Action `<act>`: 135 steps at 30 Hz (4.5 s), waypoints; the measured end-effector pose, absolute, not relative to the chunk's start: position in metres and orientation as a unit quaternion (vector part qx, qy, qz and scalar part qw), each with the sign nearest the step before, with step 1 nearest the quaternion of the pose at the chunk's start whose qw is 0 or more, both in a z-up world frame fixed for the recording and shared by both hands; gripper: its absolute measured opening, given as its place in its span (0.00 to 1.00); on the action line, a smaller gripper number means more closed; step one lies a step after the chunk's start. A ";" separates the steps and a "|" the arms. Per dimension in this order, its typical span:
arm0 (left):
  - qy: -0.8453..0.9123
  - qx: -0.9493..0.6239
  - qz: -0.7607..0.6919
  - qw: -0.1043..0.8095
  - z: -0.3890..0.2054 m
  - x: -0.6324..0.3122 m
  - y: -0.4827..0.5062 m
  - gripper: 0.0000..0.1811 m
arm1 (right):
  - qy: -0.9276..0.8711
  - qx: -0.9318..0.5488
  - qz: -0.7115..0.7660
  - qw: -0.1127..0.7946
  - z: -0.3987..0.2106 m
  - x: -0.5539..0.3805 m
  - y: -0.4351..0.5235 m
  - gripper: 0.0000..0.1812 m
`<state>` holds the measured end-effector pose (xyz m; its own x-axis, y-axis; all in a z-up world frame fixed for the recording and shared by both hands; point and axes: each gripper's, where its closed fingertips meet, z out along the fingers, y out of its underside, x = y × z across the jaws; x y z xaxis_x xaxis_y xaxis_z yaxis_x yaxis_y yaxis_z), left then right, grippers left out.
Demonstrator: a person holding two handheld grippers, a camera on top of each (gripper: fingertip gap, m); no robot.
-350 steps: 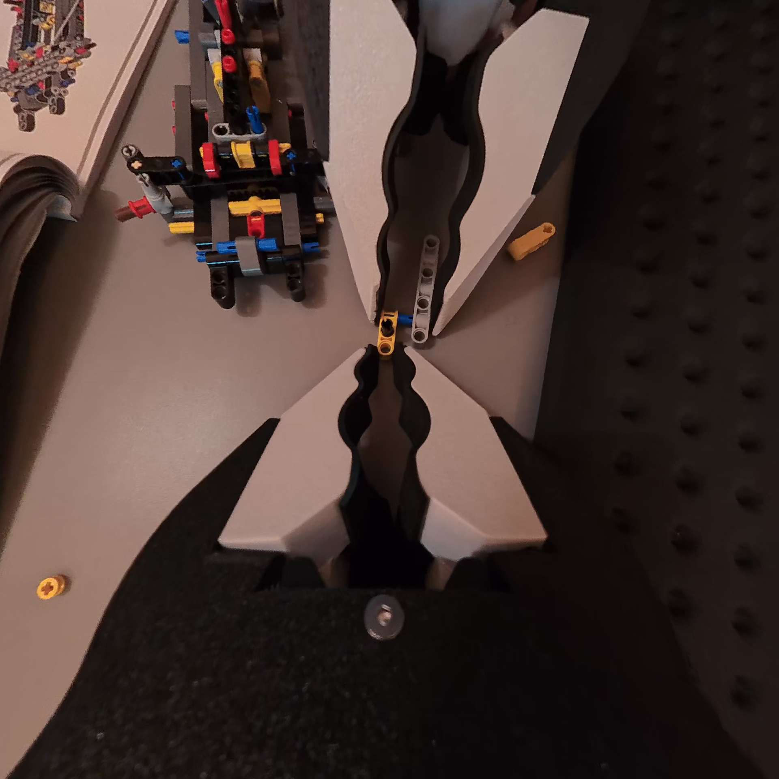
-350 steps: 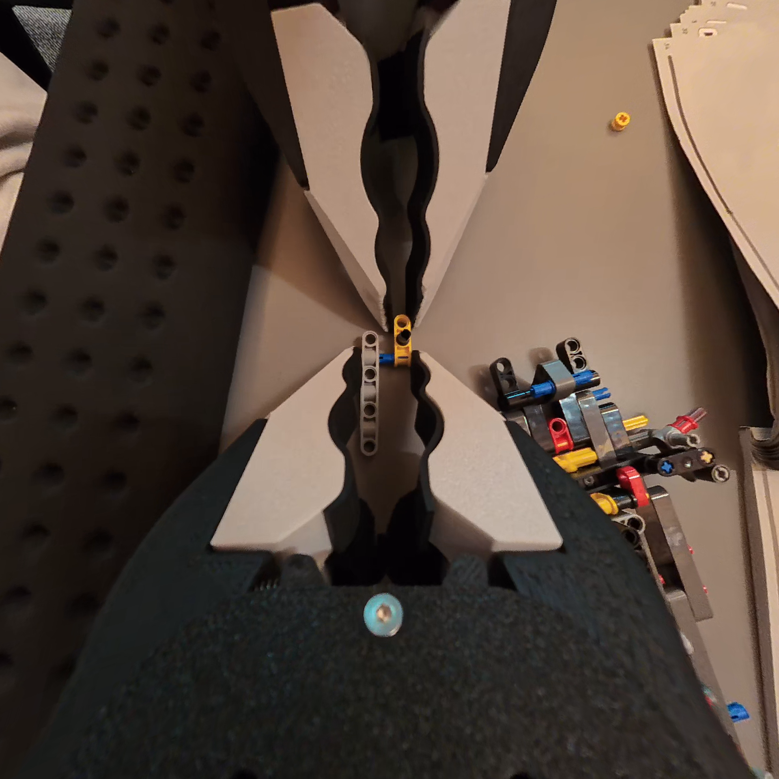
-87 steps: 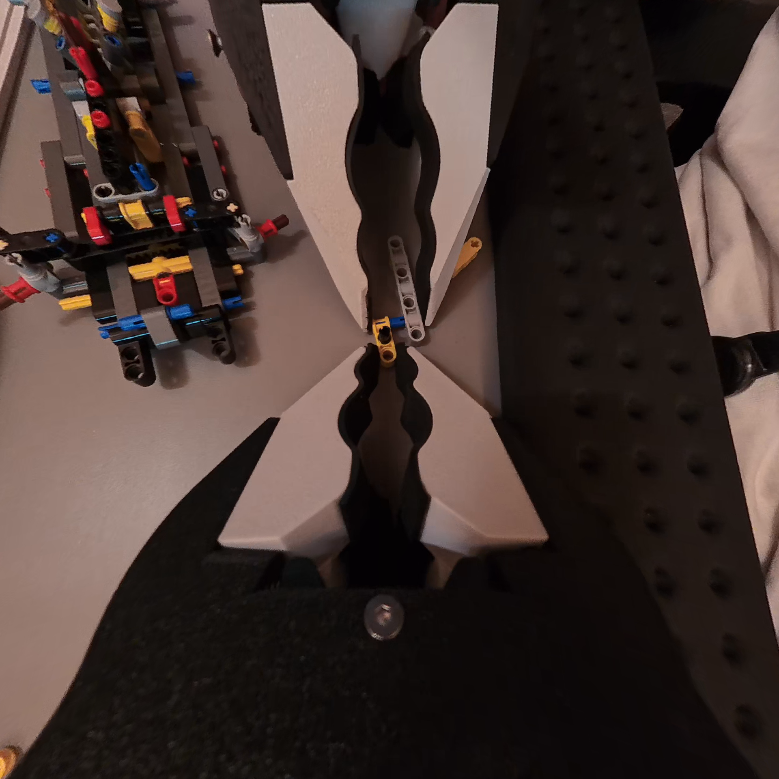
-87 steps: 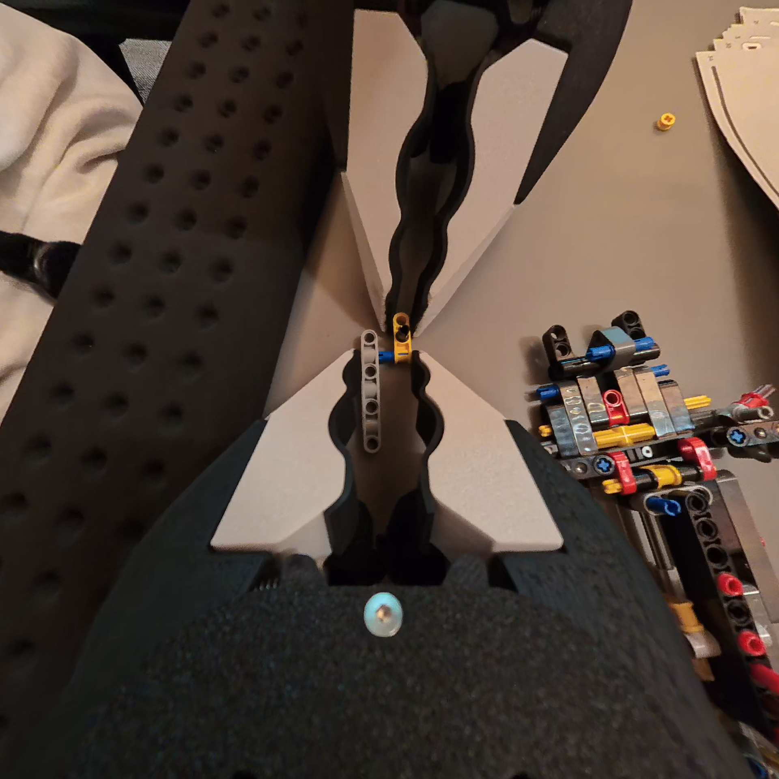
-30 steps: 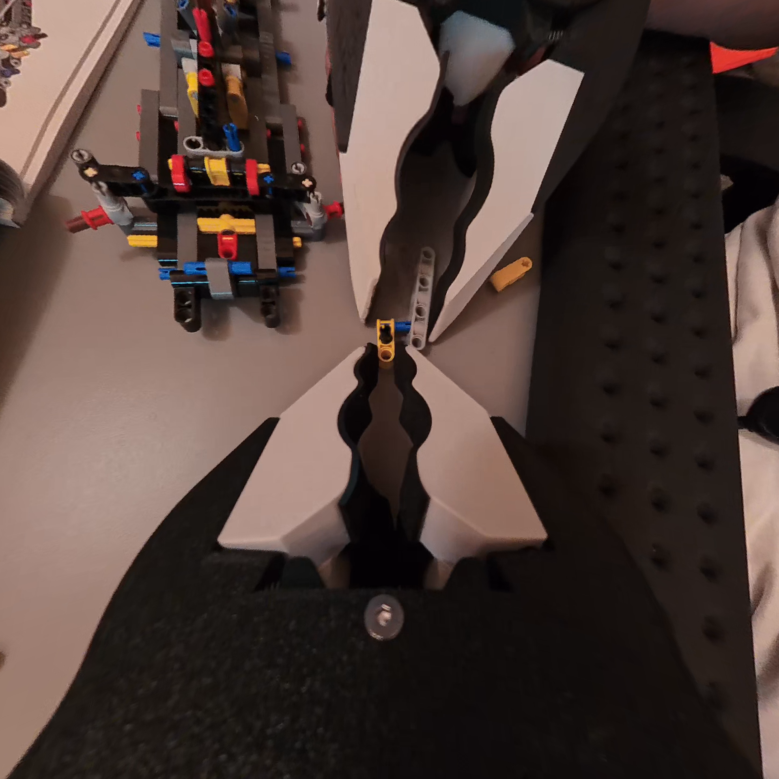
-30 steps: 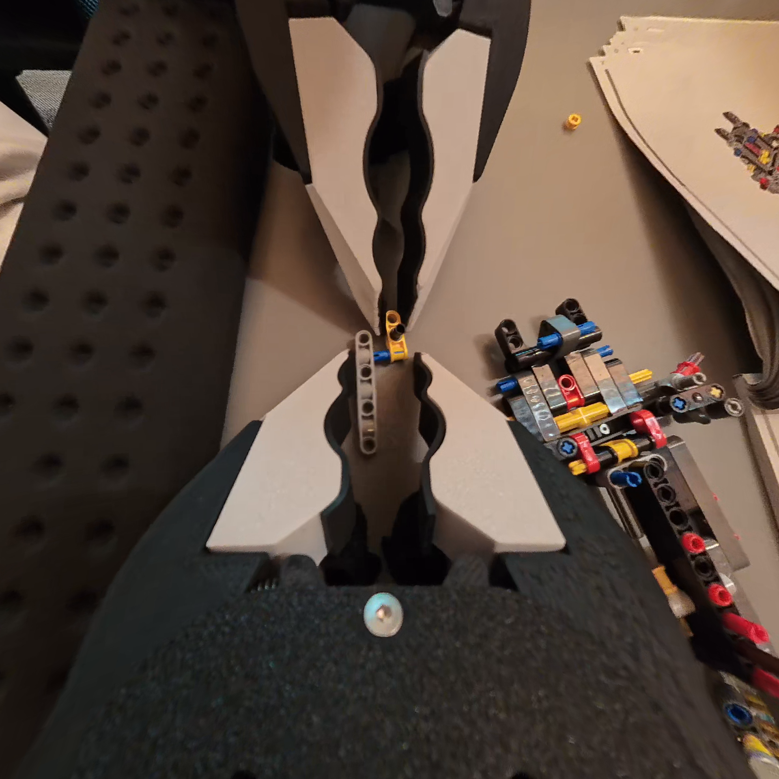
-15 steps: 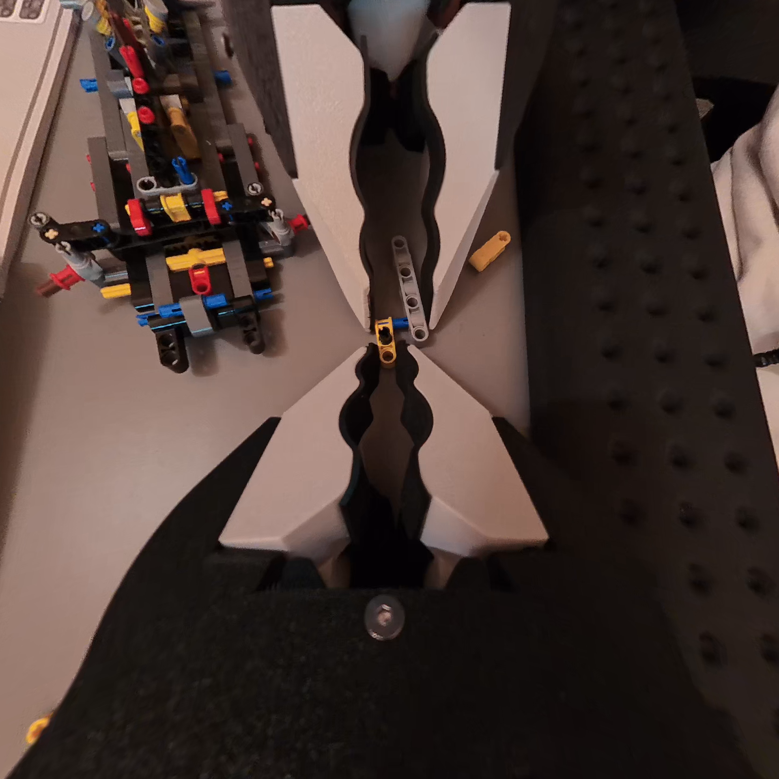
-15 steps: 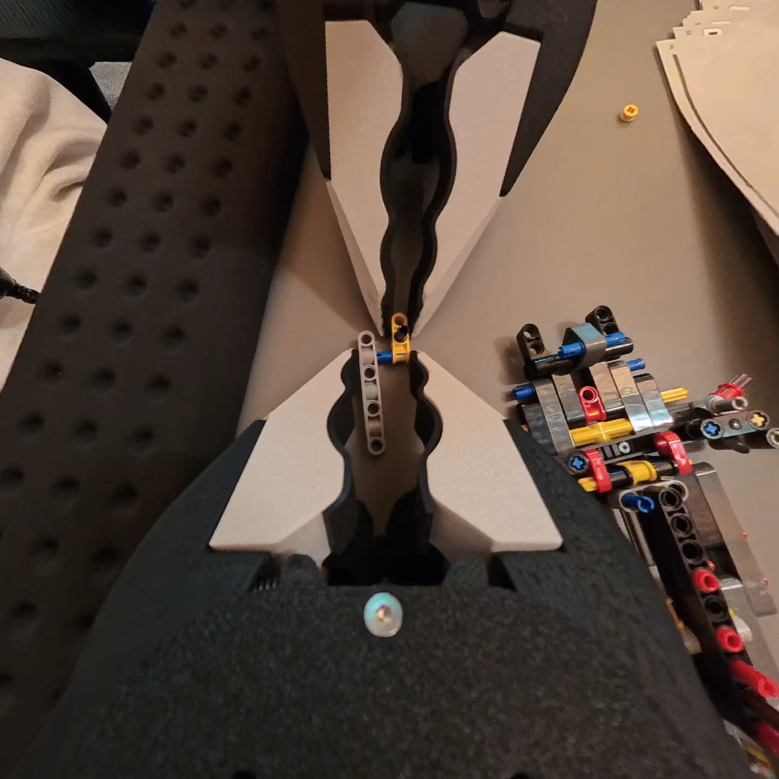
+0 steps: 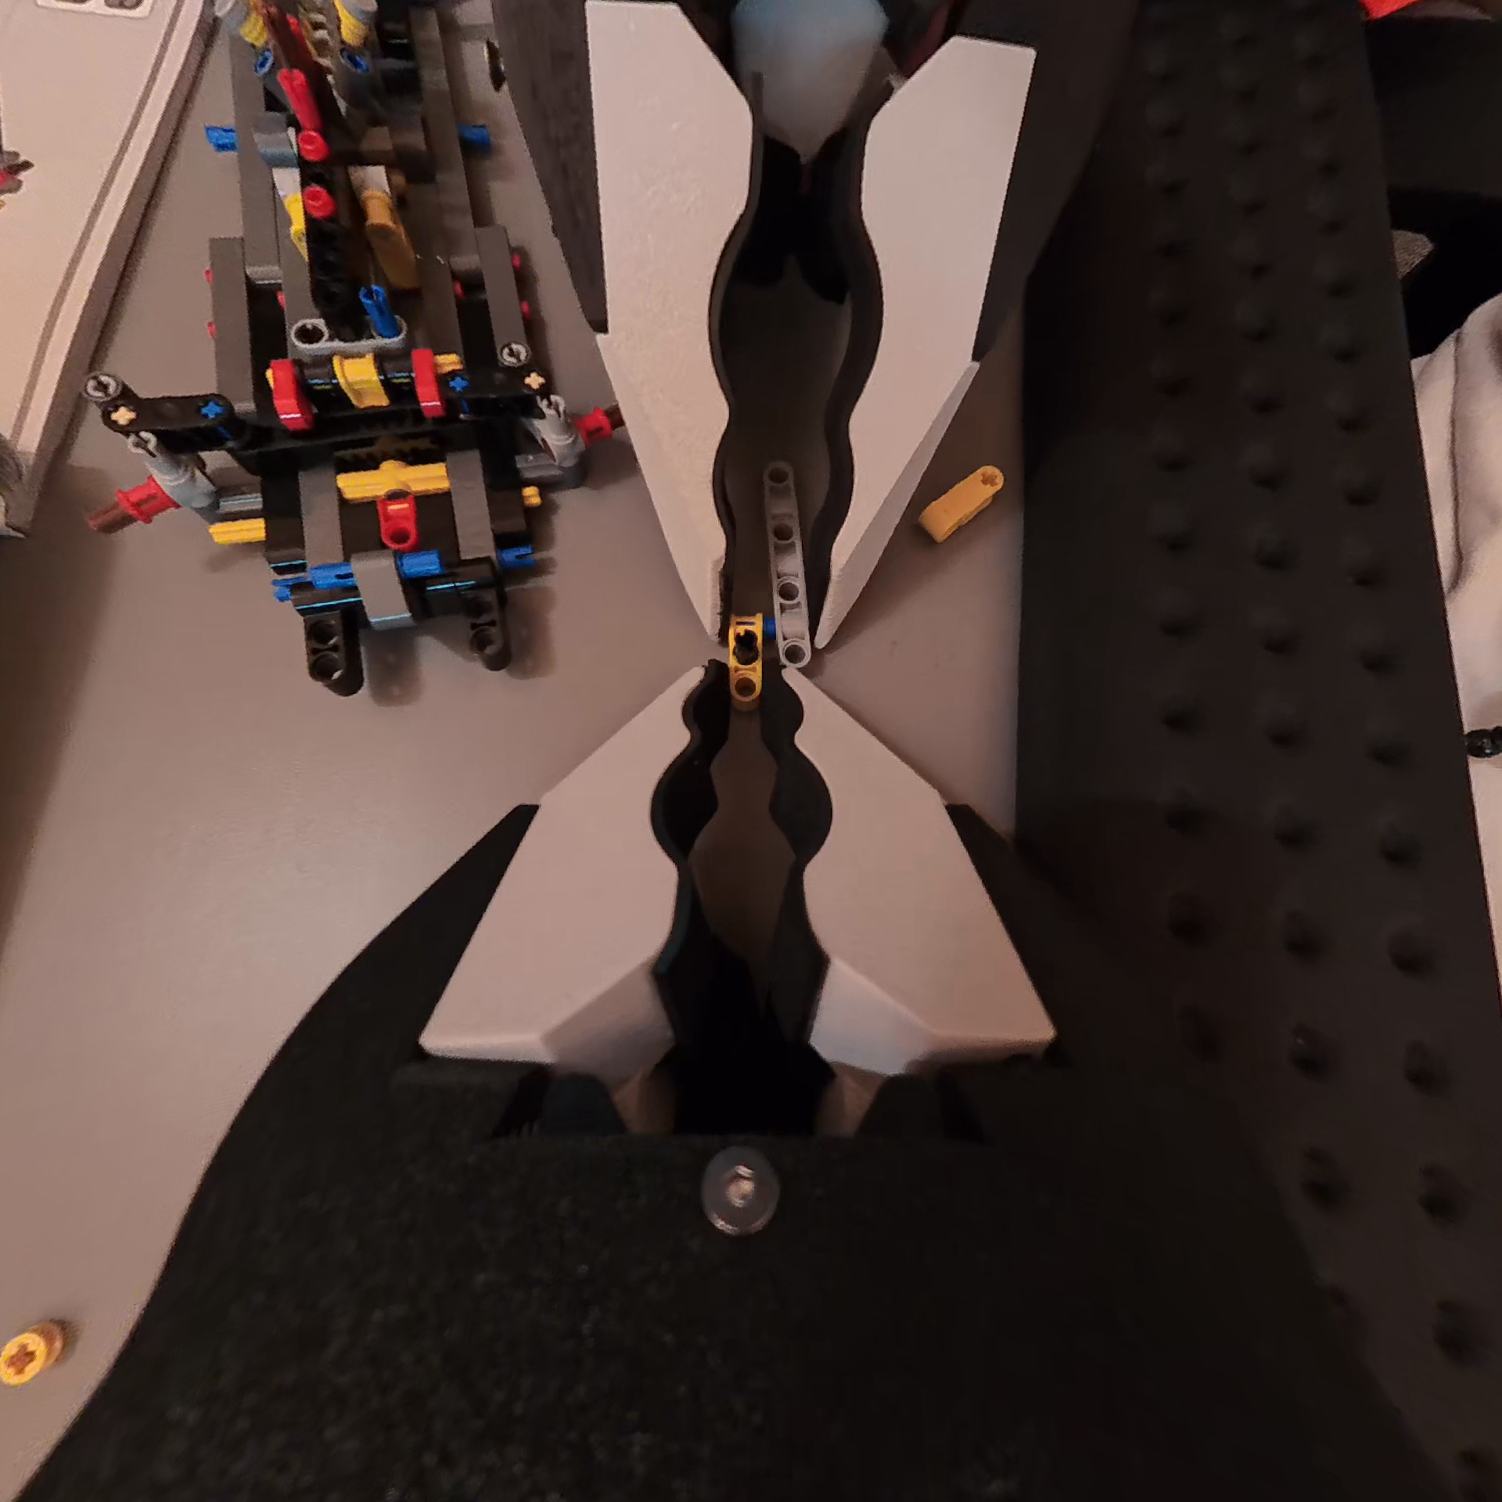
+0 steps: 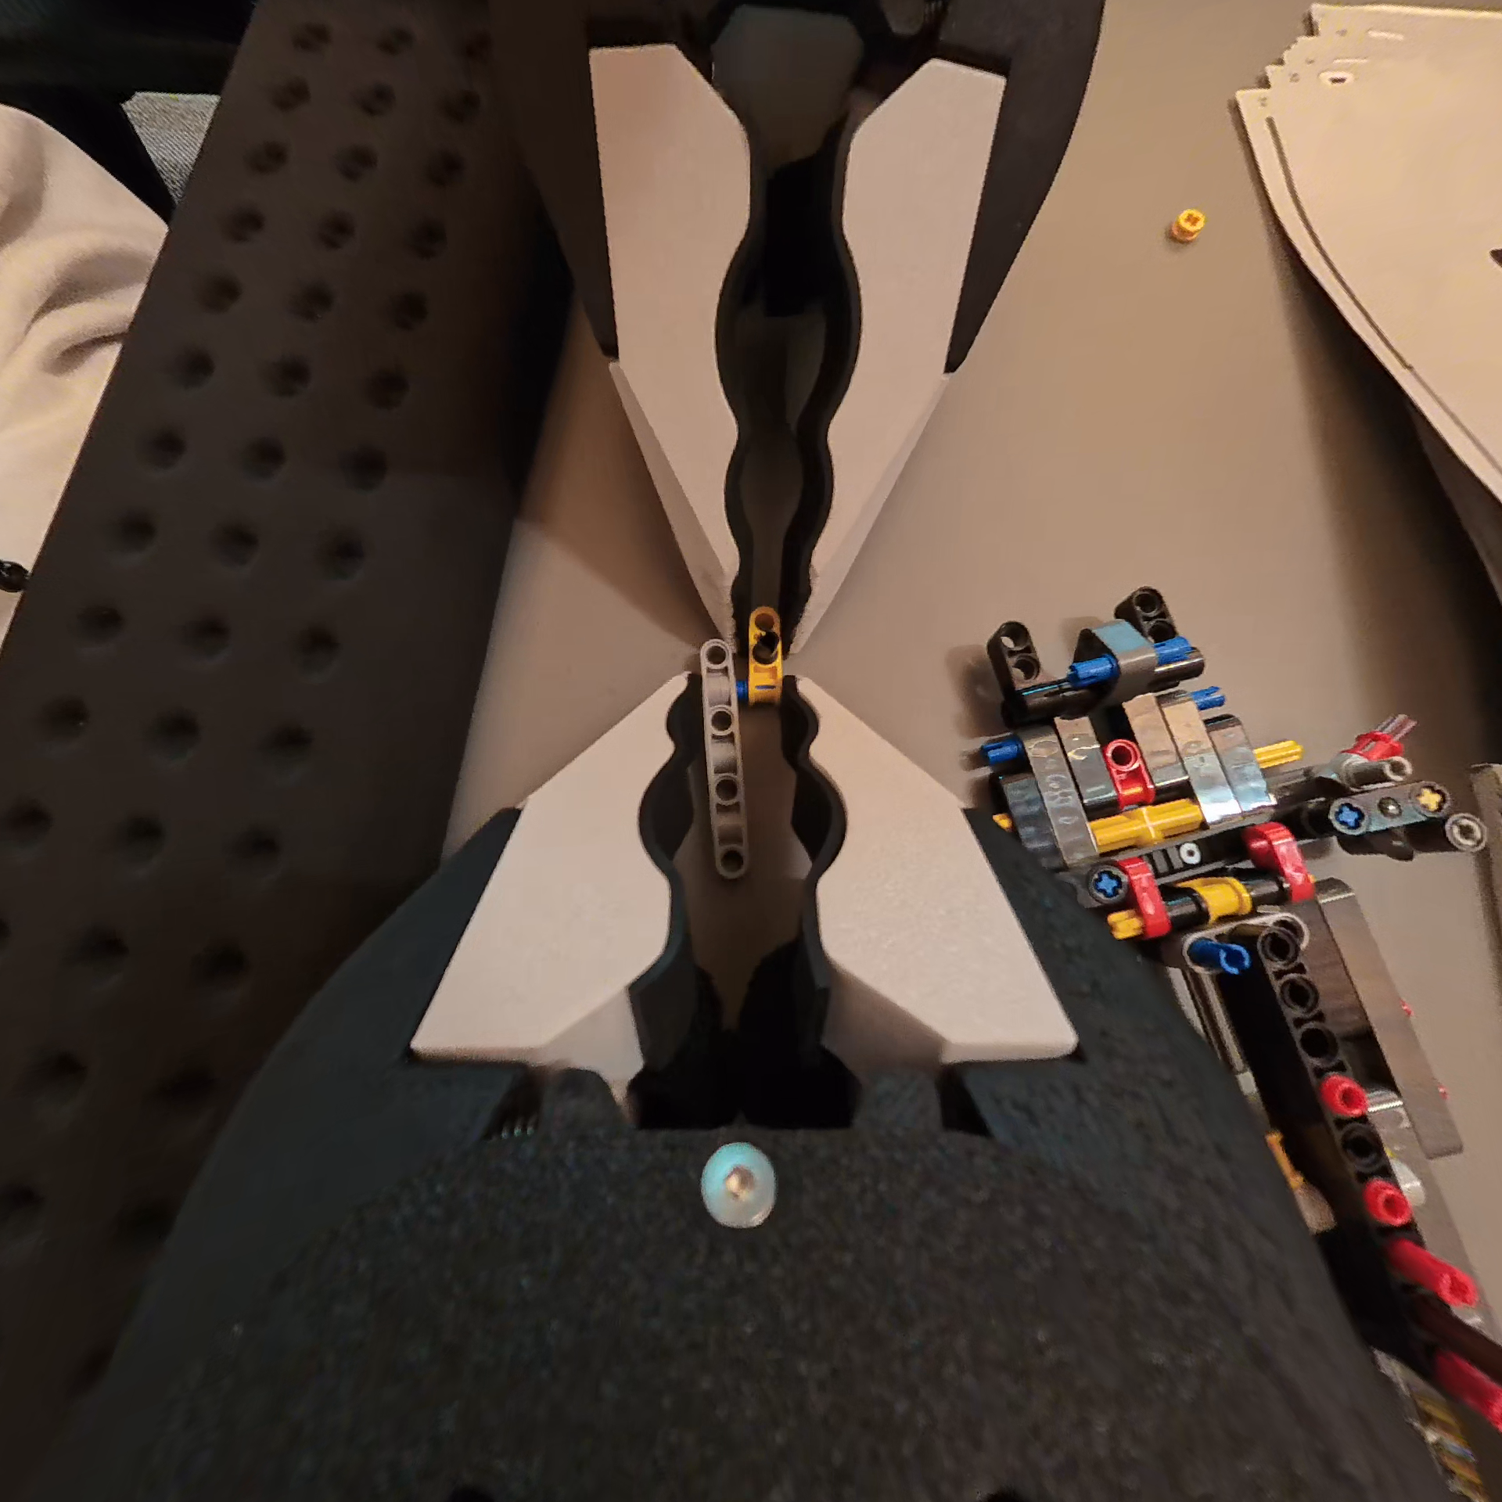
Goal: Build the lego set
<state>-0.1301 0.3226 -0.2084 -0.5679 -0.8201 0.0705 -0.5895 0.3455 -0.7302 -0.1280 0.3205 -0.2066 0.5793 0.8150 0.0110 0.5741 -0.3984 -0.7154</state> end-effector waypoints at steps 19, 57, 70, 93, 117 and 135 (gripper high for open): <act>0.789 -0.408 -0.421 0.185 -0.184 -0.135 0.322 0.04 | -0.422 -0.818 0.191 0.342 -0.202 -0.132 0.318 0.08; 0.769 -0.374 -0.421 0.302 -0.157 -0.122 0.323 0.09 | -0.397 -0.779 0.170 0.455 -0.160 -0.127 0.329 0.12; 0.779 -0.379 -0.394 0.306 -0.165 -0.122 0.329 0.09 | -0.402 -0.784 0.171 0.440 -0.165 -0.126 0.326 0.04; 0.804 -0.347 -0.361 0.321 -0.173 -0.125 0.327 0.03 | -0.443 -0.804 0.069 0.390 -0.183 -0.125 0.328 0.10; 0.727 -0.443 -0.456 0.260 -0.154 -0.125 0.354 0.03 | -0.330 -0.812 0.188 0.443 -0.146 -0.105 0.332 0.23; 0.673 -0.422 -0.564 0.224 -0.120 -0.128 0.338 0.03 | -0.310 -0.768 0.307 0.469 -0.115 -0.114 0.321 0.04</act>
